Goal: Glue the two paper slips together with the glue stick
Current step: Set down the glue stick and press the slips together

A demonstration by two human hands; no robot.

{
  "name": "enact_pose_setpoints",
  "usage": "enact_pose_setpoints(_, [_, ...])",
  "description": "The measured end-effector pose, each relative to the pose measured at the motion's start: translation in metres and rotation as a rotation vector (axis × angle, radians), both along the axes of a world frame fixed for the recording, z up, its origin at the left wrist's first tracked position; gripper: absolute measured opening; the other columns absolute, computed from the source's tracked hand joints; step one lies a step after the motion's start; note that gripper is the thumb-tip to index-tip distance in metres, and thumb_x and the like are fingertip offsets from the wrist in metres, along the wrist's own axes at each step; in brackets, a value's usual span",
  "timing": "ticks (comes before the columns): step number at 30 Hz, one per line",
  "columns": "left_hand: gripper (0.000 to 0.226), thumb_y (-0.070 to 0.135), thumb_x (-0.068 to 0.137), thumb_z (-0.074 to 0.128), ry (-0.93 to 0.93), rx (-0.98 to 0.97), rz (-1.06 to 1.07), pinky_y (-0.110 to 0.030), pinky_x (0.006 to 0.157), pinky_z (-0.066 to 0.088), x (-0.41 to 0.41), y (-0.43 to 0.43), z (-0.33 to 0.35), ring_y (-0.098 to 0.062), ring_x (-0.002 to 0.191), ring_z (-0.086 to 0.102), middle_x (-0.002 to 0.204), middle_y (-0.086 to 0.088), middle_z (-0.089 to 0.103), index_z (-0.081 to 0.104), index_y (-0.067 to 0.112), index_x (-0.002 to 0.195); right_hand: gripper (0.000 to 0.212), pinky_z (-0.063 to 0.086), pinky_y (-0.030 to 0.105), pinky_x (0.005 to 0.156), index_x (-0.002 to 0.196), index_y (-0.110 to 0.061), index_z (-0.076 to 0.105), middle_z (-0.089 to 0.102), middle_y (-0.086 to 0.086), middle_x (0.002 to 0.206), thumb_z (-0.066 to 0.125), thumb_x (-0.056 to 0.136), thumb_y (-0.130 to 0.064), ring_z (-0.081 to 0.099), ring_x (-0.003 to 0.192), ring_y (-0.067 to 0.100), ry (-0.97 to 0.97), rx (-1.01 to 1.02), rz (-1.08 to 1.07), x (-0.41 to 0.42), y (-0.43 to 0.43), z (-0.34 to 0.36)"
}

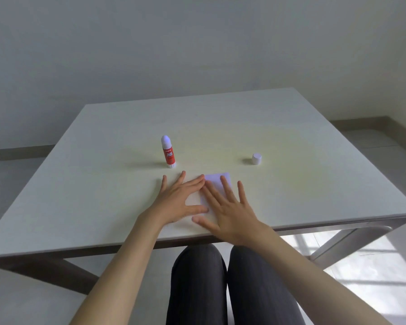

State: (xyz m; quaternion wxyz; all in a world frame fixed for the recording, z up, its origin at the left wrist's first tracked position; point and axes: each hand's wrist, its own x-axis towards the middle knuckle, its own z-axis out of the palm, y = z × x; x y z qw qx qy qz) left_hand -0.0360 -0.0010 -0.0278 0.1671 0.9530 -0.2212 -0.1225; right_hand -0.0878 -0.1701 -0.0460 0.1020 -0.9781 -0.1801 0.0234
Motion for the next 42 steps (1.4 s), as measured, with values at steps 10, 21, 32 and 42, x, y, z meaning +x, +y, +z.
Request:
enact_pose_setpoints(10, [0.08,0.06,0.082,0.052,0.035,-0.021,0.011,-0.055,0.113,-0.016,-0.001,0.001,0.0,-0.014,0.148,-0.012,0.157,0.025,0.007,0.014,0.038,0.149,0.097,-0.006,0.05,0.117,0.15,-0.027,-0.005,-0.01,-0.01,0.161,-0.007,0.07,-0.08,-0.019,0.146,0.025,0.03,-0.02,-0.113,0.007,-0.018,0.005])
enact_pose_setpoints(21, [0.08,0.062,0.082,0.05,0.031,-0.007,0.005,-0.059,0.111,-0.016,0.001,0.001,-0.003,-0.012,0.147,-0.013,0.157,0.026,0.004,0.013,0.039,0.149,0.077,-0.005,0.049,0.119,0.15,-0.03,-0.007,-0.011,-0.013,0.16,0.012,0.087,-0.069,-0.019,0.147,0.023,0.08,-0.08,-0.137,0.021,-0.035,0.014])
enact_pose_setpoints(32, [0.081,0.065,0.081,0.048,0.006,0.002,0.005,-0.061,0.107,-0.02,0.003,0.002,-0.005,-0.012,0.148,-0.012,0.157,0.026,0.005,0.013,0.039,0.149,0.083,-0.011,0.053,0.117,0.15,-0.028,-0.009,-0.012,-0.012,0.16,0.006,0.082,-0.073,-0.019,0.146,0.022,0.075,-0.104,-0.159,0.022,-0.029,0.012])
enact_pose_setpoints(42, [0.083,0.063,0.081,0.05,0.031,-0.019,0.005,-0.059,0.108,-0.021,0.002,0.001,-0.006,-0.012,0.147,-0.014,0.157,0.026,0.004,0.01,0.038,0.149,0.073,-0.008,0.055,0.117,0.148,-0.037,-0.01,-0.012,-0.015,0.16,0.011,0.087,-0.07,-0.018,0.147,0.021,0.081,-0.108,-0.117,0.025,-0.03,0.011])
